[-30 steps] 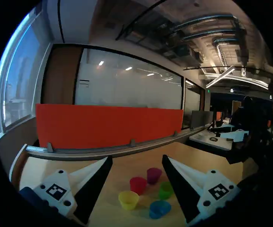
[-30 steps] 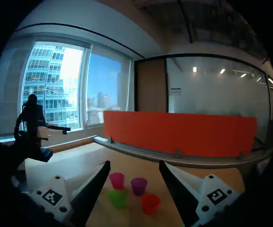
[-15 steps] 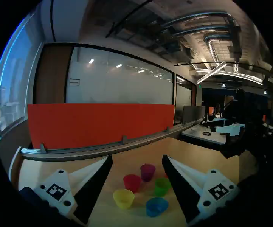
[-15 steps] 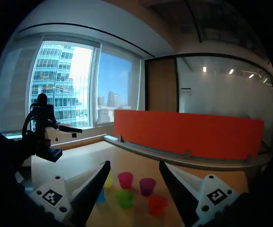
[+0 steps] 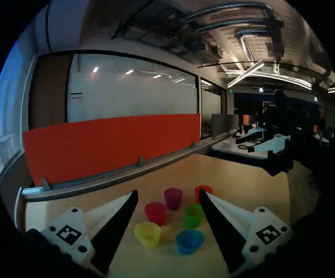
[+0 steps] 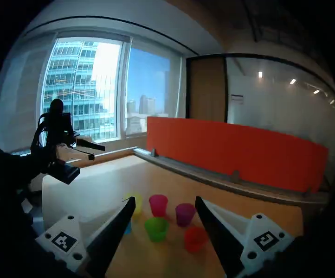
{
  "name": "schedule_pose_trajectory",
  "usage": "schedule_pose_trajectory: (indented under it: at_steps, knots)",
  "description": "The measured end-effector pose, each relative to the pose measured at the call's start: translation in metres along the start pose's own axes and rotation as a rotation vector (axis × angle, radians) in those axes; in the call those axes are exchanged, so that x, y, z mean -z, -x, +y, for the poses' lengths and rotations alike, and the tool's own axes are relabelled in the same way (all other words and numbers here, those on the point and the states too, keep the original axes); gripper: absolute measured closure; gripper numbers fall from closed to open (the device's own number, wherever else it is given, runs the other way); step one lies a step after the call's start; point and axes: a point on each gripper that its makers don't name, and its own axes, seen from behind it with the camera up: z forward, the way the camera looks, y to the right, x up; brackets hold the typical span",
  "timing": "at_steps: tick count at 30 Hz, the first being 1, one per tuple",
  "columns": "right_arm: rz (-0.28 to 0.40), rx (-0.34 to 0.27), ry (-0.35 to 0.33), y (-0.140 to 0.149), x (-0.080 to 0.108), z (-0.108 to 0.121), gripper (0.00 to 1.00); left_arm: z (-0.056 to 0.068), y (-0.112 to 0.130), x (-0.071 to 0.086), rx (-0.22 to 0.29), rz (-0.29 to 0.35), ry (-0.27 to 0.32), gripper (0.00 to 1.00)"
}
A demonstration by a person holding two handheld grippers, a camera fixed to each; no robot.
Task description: Pour water
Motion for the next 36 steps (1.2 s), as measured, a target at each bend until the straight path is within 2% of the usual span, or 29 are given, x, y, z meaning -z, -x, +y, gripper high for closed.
schedule_pose_trajectory:
  at_steps: [5,11,17,29,36]
  knots:
    - [-0.046,0.018,-0.008,0.01,0.002,0.0,0.0,0.006,0.008,0.001,0.006,-0.031,0.035,0.03]
    - [-0.059,0.023,-0.009,0.014,0.0,0.001,0.0,0.008,0.017,-0.002,0.012,-0.059,0.06,0.03]
    - [-0.084,0.029,-0.017,0.027,-0.004,0.0,0.0,0.011,0.034,-0.007,-0.004,-0.093,0.075,0.02]
    - [-0.146,0.072,-0.004,0.068,-0.022,0.001,0.0,0.031,0.069,-0.016,-0.038,-0.12,0.132,0.03]
    - [-0.161,0.092,-0.008,0.083,-0.032,-0.003,0.0,0.037,0.092,-0.022,-0.06,-0.157,0.144,0.03]
